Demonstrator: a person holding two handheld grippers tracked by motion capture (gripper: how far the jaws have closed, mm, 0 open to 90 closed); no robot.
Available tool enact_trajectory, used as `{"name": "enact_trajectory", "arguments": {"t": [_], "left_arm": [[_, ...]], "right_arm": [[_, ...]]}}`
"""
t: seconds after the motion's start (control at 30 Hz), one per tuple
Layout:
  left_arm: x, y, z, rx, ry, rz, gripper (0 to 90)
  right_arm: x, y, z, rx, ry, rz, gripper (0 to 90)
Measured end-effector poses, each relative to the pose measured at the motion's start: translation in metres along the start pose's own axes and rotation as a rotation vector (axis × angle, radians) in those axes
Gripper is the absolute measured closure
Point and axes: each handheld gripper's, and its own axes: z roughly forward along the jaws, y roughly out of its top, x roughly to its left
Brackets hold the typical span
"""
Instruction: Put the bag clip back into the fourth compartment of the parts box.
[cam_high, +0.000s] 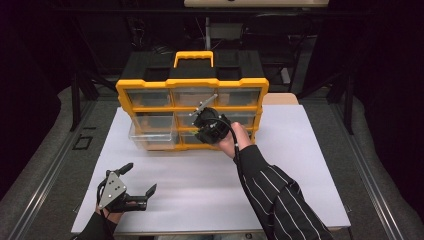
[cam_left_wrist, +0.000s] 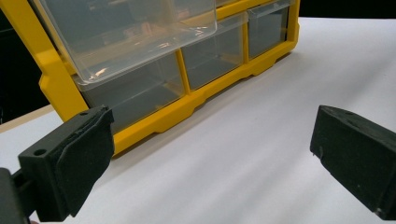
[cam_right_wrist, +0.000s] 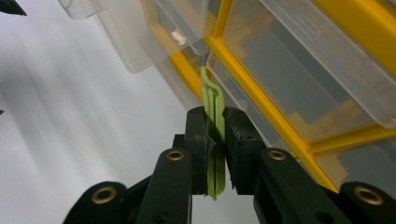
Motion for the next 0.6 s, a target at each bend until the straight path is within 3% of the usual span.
{"name": "enact_trajectory", "arguments": {"t": [0.6], "left_arm": [[0.000, 0.000, 0.000, -0.003, -0.002, -0.002, 0.1]], "right_arm": [[-0.002, 0.020, -0.011, -0.020, -0.015, -0.024, 80.2]]}}
